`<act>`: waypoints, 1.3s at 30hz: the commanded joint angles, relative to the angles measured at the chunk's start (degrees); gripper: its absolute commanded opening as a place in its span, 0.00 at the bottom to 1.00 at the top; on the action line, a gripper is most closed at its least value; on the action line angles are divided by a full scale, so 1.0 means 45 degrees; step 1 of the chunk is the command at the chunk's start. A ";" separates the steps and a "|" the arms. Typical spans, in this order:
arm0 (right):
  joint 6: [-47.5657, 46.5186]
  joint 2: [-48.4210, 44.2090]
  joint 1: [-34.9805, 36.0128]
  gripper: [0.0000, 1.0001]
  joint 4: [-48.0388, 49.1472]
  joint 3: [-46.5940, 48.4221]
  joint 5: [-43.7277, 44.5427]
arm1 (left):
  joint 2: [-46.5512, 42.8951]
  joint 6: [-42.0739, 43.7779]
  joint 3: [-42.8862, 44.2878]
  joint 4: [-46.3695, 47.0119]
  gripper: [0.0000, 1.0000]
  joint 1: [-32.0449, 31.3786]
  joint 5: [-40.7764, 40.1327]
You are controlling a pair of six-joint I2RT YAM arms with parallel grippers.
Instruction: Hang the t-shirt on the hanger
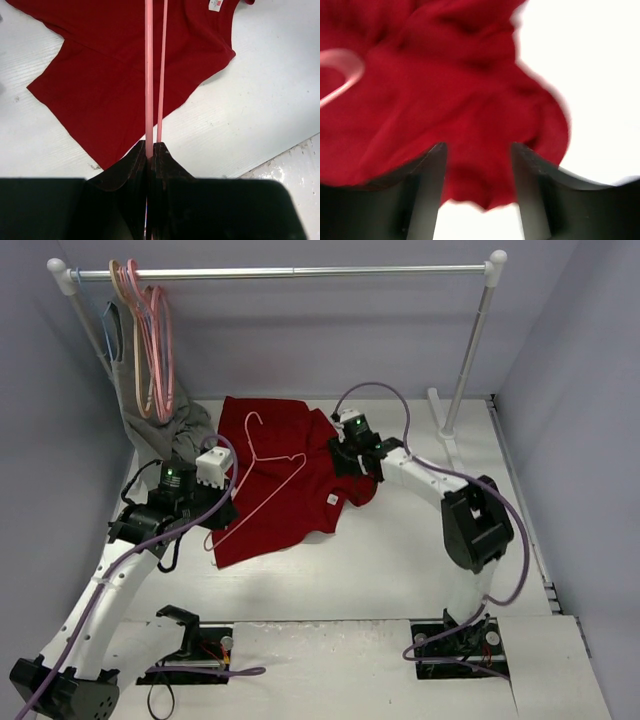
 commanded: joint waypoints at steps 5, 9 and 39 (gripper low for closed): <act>0.1226 -0.2543 0.1038 0.22 0.0551 -0.3293 0.2074 | -0.0038 -0.0039 0.0431 0.0925 0.00 -0.0379 0.0589; 0.1149 -0.2466 0.0901 0.26 0.0611 -0.3997 0.2075 | 0.0020 0.0059 0.0392 0.0905 0.00 -0.0614 0.0687; 0.0095 -0.2426 0.0120 0.00 0.0534 -0.3589 0.1883 | -0.0253 0.0137 -0.0525 0.1567 0.00 -0.1903 0.0961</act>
